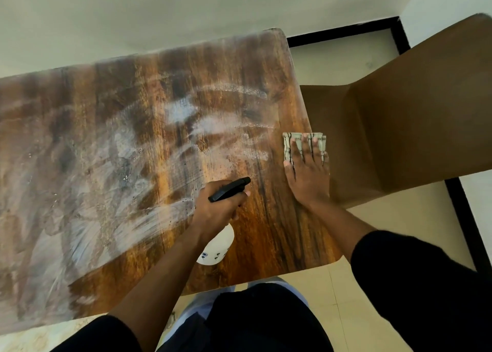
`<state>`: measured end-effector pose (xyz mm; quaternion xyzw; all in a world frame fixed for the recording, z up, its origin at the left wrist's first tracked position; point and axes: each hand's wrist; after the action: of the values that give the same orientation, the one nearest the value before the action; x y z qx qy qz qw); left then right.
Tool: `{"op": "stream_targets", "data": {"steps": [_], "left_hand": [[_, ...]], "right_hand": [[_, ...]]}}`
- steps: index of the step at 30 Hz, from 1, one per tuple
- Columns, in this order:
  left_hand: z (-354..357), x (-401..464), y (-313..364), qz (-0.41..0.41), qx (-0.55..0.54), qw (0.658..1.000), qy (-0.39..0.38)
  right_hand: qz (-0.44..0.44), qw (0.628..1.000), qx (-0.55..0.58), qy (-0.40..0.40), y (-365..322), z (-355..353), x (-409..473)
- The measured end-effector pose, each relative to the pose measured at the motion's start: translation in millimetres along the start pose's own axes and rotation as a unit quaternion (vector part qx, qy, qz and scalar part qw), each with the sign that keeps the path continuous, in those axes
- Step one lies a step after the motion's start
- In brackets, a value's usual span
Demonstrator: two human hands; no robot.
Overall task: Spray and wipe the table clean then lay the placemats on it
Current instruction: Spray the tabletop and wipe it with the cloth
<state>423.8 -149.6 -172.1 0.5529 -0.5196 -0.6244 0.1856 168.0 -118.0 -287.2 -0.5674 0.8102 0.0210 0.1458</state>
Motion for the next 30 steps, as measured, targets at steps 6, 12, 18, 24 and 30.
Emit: {"op": "stream_targets", "data": {"steps": [6, 12, 18, 24, 30], "left_hand": [[7, 2, 5, -0.014, -0.008, 1.0, -0.016], [8, 7, 3, -0.03, -0.005, 0.999, -0.013], [8, 15, 7, -0.031, -0.007, 0.999, 0.003], [13, 30, 21, -0.061, -0.02, 0.998, 0.023], [19, 57, 35, -0.058, -0.034, 0.997, 0.028]], "right_hand": [[0.026, 1.0, -0.007, 0.005, 24, 24, -102], [0.009, 1.0, -0.011, -0.019, 29, 24, -87], [-0.035, 0.999, -0.003, -0.037, 27, -7, 10], [-0.055, 0.997, 0.012, -0.051, 7, -43, 121], [-0.045, 0.998, 0.017, -0.039, -3, -50, 154]]}}
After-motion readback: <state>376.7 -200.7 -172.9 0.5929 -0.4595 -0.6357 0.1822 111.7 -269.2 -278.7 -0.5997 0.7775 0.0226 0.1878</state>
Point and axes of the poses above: each hand's wrist, its own x-axis towards the middle knuckle, its own z-axis out of the palm, y = z × x, and after that the axes turned 5 degrees about -x, right-handed
